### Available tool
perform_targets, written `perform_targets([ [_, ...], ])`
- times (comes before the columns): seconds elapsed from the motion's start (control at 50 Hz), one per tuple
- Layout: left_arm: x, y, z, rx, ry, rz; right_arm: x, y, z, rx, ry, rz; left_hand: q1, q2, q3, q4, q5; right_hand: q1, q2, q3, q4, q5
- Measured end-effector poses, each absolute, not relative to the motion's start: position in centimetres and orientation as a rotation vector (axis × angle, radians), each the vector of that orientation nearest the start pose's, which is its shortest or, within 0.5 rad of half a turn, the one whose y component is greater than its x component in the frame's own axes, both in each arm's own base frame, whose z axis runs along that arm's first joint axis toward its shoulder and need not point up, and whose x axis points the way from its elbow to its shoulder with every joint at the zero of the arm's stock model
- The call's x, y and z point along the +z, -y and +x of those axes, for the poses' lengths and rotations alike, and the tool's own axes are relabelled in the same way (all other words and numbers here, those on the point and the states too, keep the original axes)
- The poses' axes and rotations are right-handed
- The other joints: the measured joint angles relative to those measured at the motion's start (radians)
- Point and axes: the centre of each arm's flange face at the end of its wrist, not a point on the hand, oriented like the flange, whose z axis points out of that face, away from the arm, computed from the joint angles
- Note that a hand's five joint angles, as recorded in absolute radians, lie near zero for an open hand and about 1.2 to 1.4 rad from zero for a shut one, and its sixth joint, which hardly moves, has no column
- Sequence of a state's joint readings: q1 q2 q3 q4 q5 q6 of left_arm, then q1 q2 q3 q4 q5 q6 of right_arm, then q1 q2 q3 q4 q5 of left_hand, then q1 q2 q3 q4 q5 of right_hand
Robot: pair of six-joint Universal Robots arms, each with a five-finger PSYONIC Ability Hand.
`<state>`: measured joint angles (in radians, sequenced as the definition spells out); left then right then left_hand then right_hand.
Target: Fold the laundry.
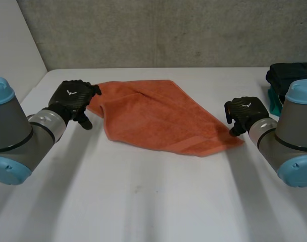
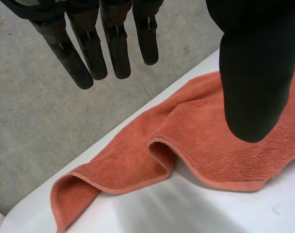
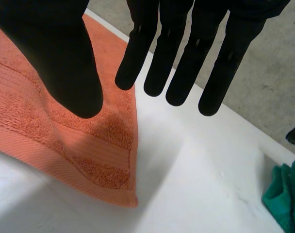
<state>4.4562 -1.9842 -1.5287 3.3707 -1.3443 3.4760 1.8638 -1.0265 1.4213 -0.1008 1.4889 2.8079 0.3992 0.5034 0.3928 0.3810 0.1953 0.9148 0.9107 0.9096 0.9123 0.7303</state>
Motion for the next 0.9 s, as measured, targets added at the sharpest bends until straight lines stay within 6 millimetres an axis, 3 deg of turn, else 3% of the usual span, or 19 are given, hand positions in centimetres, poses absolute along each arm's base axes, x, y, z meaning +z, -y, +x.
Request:
perform_targets([
  [0.18, 20.3, 31.2, -24.4, -2.086, -2.323, 0.949, 17.4, 30.4, 26.1, -1.751, -2.337, -0.817, -0.101, 0.000, -0.098, -0.090, -0.091, -0.351, -0.346, -0.349, -0.347, -0.364],
  [0.34, 21.7, 30.8, -24.4, -2.111, -2.293, 0.927, 16.6, 27.3, 31.2, -1.637, -2.226, -0.833, -0.178, 0.000, -0.170, -0.175, -0.142, -0.474, -0.468, -0.464, -0.488, -0.507],
  [0.48, 22.0, 30.8, -24.4, -2.123, -2.282, 0.920, 14.5, 27.3, 34.4, -1.608, -2.194, -0.835, -0.178, 0.000, -0.170, -0.175, -0.142, -0.474, -0.468, -0.464, -0.487, -0.503],
  [0.58, 22.0, 31.0, -24.3, -2.126, -2.279, 0.917, 12.7, 28.3, 35.9, -1.625, -2.209, -0.849, -0.178, 0.000, -0.170, -0.175, -0.142, -0.450, -0.454, -0.446, -0.432, -0.418],
  [0.78, 22.1, 31.4, -24.1, -2.131, -2.275, 0.908, 10.8, 30.1, 36.3, -1.674, -2.230, -0.895, -0.178, 0.000, -0.170, -0.175, -0.142, -0.290, -0.295, -0.291, -0.296, -0.283],
  [0.86, 22.1, 31.4, -24.1, -2.131, -2.276, 0.908, 10.4, 30.8, 36.1, -1.697, -2.236, -0.921, -0.178, 0.000, -0.170, -0.175, -0.142, 0.205, 0.229, 0.216, 0.213, 0.210],
  [0.9, 22.1, 31.5, -24.1, -2.130, -2.274, 0.907, 10.6, 31.0, 36.0, -1.711, -2.234, -0.921, -0.178, 0.000, -0.170, -0.175, -0.142, 0.212, 0.273, 0.273, 0.275, 0.258],
])
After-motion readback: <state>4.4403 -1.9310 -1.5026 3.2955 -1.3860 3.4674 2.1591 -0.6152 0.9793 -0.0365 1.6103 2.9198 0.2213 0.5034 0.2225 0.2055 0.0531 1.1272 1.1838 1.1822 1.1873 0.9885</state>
